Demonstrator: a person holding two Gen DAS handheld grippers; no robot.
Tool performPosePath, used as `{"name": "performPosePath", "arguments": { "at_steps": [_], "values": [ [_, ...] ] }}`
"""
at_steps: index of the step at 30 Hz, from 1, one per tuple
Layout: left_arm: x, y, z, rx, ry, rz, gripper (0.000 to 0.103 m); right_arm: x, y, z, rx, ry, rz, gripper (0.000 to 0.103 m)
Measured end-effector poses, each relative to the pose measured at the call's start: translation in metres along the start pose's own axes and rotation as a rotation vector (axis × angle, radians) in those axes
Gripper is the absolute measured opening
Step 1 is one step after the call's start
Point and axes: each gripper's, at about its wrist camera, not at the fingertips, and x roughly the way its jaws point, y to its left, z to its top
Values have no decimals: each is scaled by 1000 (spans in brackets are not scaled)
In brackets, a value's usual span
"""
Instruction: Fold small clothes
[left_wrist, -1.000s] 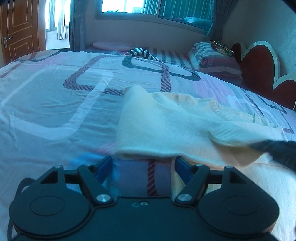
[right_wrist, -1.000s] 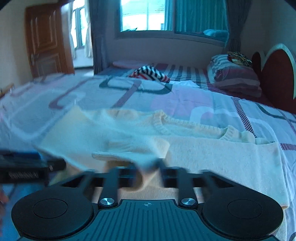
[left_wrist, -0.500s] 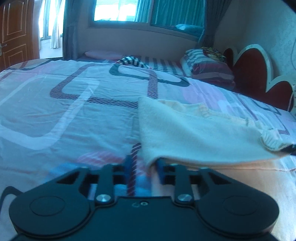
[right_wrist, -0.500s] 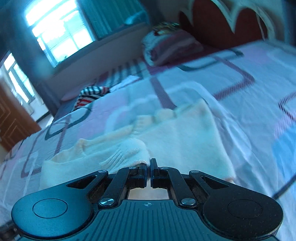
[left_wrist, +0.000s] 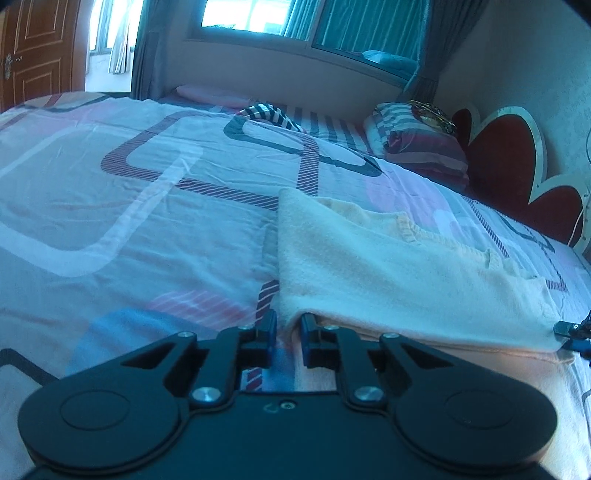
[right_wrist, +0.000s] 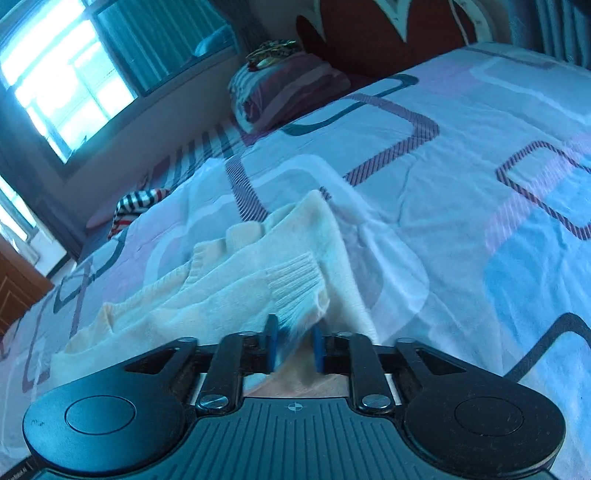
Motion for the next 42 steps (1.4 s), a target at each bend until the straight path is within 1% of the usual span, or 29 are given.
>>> {"name": "performPosePath", "arguments": {
  "at_steps": [2,3,4,5,6,8,10,12,14,16,17,18,19,20,22,23,25,28,30,31,32,33,35,36,38,39,40,41,42],
  "values": [
    [0,1,0,2,-1,3,12,0,-2,1,-4,-2,3,26],
    [0,0,0,3,0,4,12,1,-1,1,-22,2,6,7],
    [0,1,0,3,-1,5,12,1,2,0,-44,9,18,3],
    [0,1,0,4,-3,8,12,-1,4,-1,-61,11,26,2],
    [0,1,0,4,-3,10,12,-4,6,-4,-83,-7,22,2],
    [0,2,-1,2,-2,9,12,-9,7,-8,-126,-25,-9,2],
    [0,2,-1,4,0,8,12,-3,0,-15,-129,13,-36,2],
    [0,1,0,9,6,10,12,-3,2,-16,-168,12,-40,3],
    [-3,-1,2,22,18,3,17,-8,5,-12,-164,-4,-34,3],
    [-9,0,4,17,24,-5,28,-14,5,-6,-140,-32,-4,12],
    [-12,1,6,8,29,-17,29,-16,6,-3,-146,-48,-9,24],
    [-16,2,8,-3,28,-29,34,-16,8,0,-159,-61,-21,40],
    [-20,2,11,-14,21,-35,39,-15,9,3,-168,-70,-31,45],
    [-24,2,14,-25,7,-41,43,-14,9,5,-172,-77,-33,47],
    [-25,-1,23,-41,-20,-43,61,-7,12,10,-192,-73,-38,47],
    [-21,-2,28,-49,-25,-40,63,-4,13,12,-202,-70,-43,47],
    [-7,-4,37,-59,-16,-36,63,8,16,17,-219,-52,-46,47],
    [21,-5,47,-69,29,-28,62,21,21,21,-242,-29,-49,47],
    [39,-2,49,-97,52,-23,62,29,22,21,-252,-14,-56,46],
    [46,0,51,-112,60,-25,60,33,21,21,-256,-6,-56,40],
    [51,2,53,-123,64,-27,60,35,22,21,-261,-5,-59,19],
    [57,3,54,-132,66,-31,58,36,22,21,-270,-1,-51,14],
    [64,4,56,-140,63,-36,56,37,25,18,-296,0,-48,13],
    [66,4,57,-143,60,-38,54,37,26,17,-310,-3,-47,10],
    [68,4,58,-146,52,-38,43,35,26,16,-322,-21,-42,8],
    [69,5,59,-150,51,-42,32,30,26,17,-328,-62,-57,8],
    [70,6,59,-154,51,-44,29,26,26,18,-335,-100,-80,8],
    [71,7,58,-157,49,-41,30,26,25,18,-340,-117,-110,8],
    [72,7,57,-152,45,-40,30,32,22,18,-339,-91,-131,8]
  ]
}}
